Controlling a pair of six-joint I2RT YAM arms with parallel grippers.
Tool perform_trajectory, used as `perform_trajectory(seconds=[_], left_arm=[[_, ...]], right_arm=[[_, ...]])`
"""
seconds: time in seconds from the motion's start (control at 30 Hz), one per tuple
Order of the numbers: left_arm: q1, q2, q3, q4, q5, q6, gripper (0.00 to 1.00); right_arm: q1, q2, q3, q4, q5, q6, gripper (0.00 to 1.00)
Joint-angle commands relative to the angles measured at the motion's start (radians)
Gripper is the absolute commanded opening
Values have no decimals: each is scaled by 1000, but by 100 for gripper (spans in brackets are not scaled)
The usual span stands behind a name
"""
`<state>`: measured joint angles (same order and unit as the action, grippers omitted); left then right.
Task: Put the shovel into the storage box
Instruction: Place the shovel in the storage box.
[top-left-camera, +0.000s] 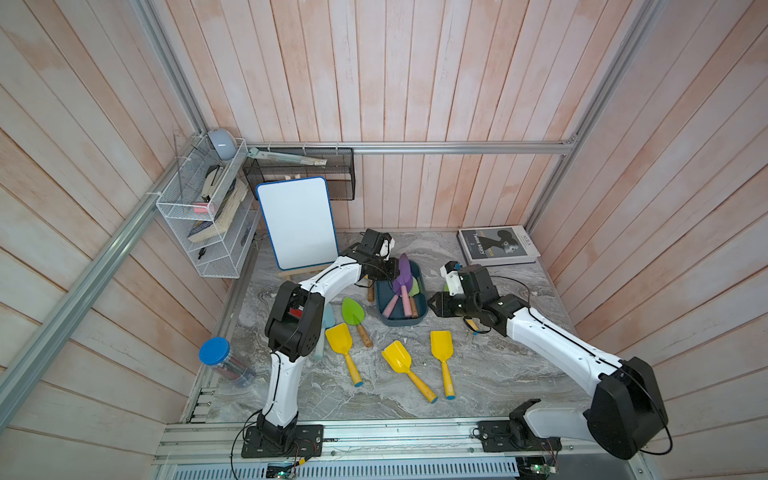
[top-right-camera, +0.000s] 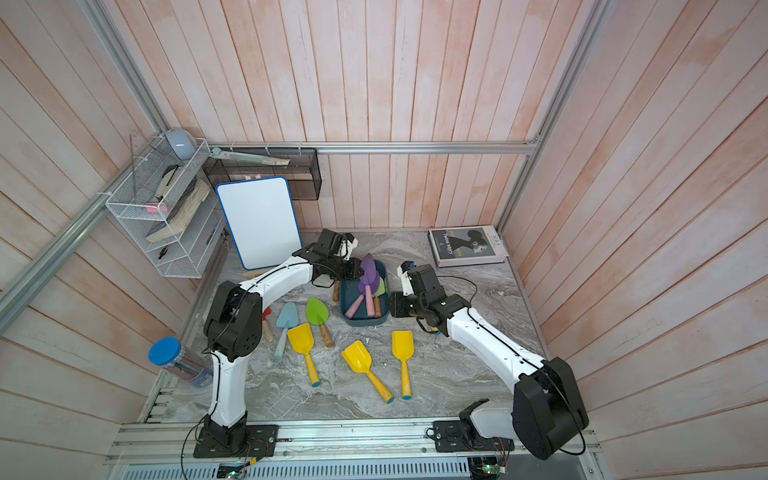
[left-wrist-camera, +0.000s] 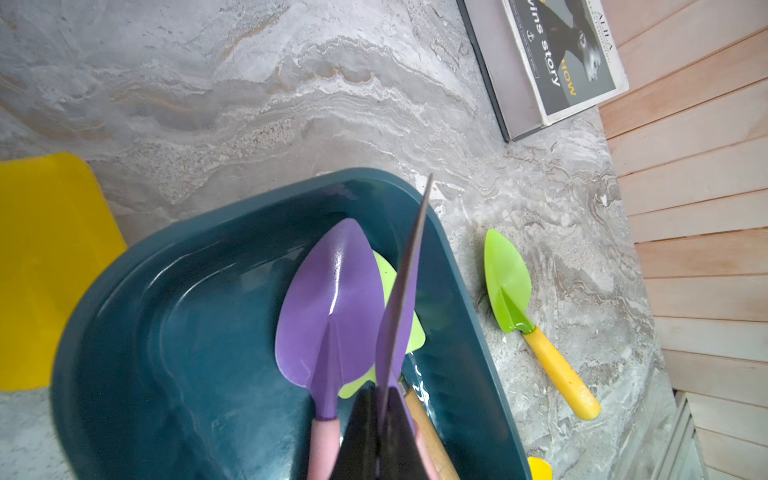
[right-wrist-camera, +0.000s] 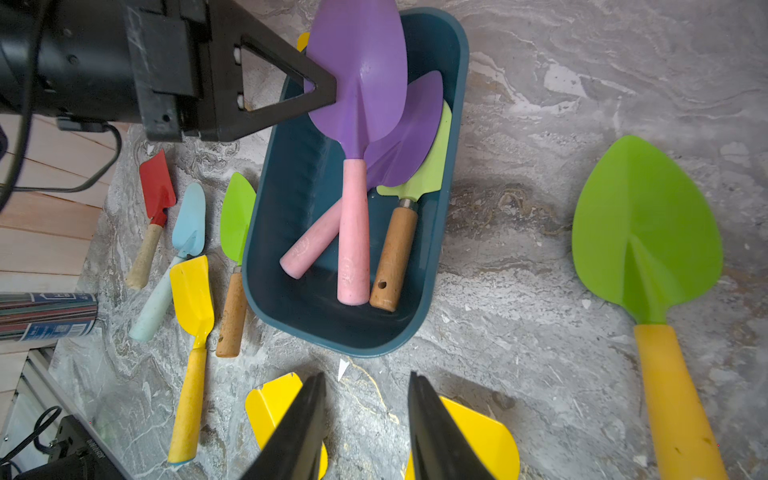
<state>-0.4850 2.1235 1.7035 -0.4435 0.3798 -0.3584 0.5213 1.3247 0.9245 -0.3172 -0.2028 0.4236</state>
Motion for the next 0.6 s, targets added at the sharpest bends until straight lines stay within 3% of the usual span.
perform_trajectory(seconds=[0.0, 0.57], left_arm=[[-1, 31, 39, -23, -10, 29, 0], [-2, 106, 54, -39, 31, 15, 0]], right_arm=[[6, 1, -4, -17, 13, -11, 39], [6, 15, -6, -8, 11, -14, 39]])
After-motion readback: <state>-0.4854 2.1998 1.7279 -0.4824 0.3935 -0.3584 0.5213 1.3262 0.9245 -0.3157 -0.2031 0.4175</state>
